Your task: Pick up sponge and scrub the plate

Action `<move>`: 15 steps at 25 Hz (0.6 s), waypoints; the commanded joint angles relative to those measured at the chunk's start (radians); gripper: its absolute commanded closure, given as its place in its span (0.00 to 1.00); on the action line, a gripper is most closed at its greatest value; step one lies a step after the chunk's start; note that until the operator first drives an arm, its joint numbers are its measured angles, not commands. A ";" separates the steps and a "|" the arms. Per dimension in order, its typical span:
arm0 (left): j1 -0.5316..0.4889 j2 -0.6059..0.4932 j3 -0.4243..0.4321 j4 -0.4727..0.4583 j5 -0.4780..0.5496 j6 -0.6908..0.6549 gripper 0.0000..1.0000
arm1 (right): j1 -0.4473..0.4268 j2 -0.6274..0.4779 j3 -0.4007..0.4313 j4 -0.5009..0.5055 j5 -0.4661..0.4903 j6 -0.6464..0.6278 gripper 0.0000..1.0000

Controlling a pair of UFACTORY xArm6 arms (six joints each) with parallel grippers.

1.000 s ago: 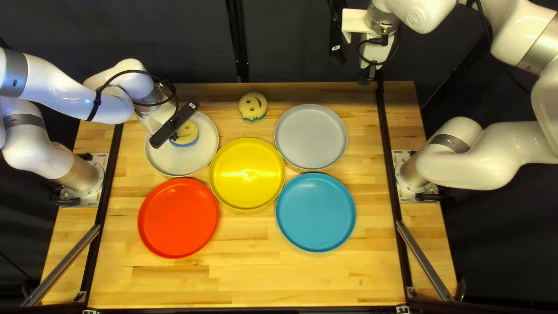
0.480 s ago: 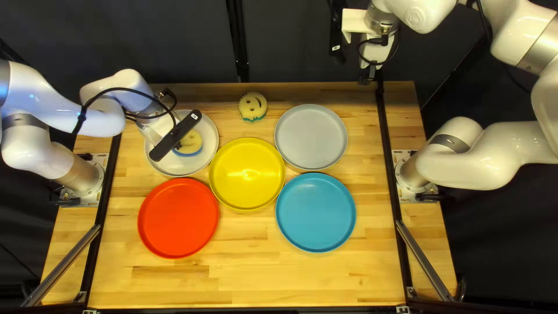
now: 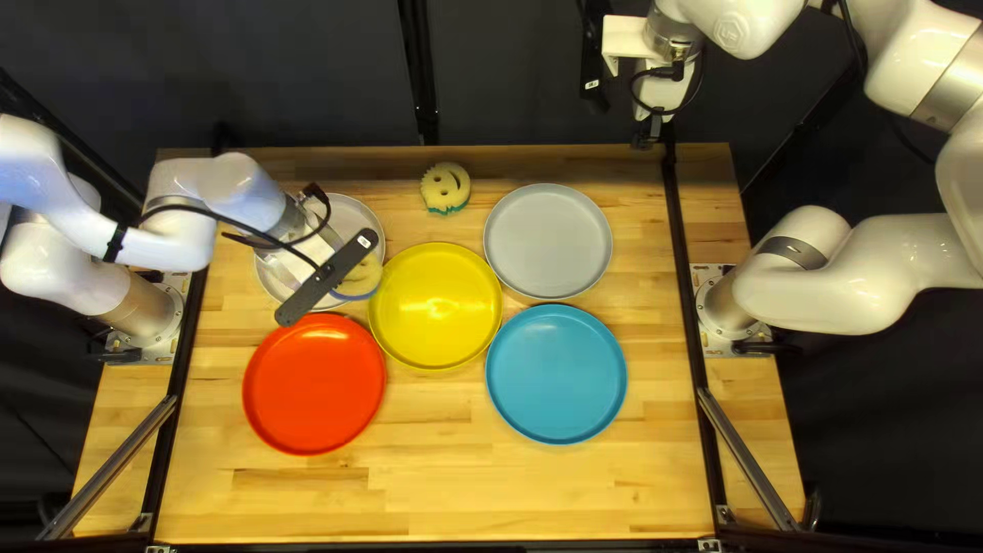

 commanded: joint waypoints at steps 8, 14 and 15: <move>-0.026 0.087 -0.027 -0.016 -0.076 0.078 1.00 | 0.000 0.000 0.000 0.000 0.000 0.000 0.00; -0.031 0.081 0.021 -0.031 -0.125 0.126 1.00 | 0.000 0.000 0.000 0.000 0.000 0.000 0.00; -0.030 0.079 0.028 -0.036 -0.129 0.135 1.00 | 0.000 0.000 0.000 0.000 0.000 0.000 0.00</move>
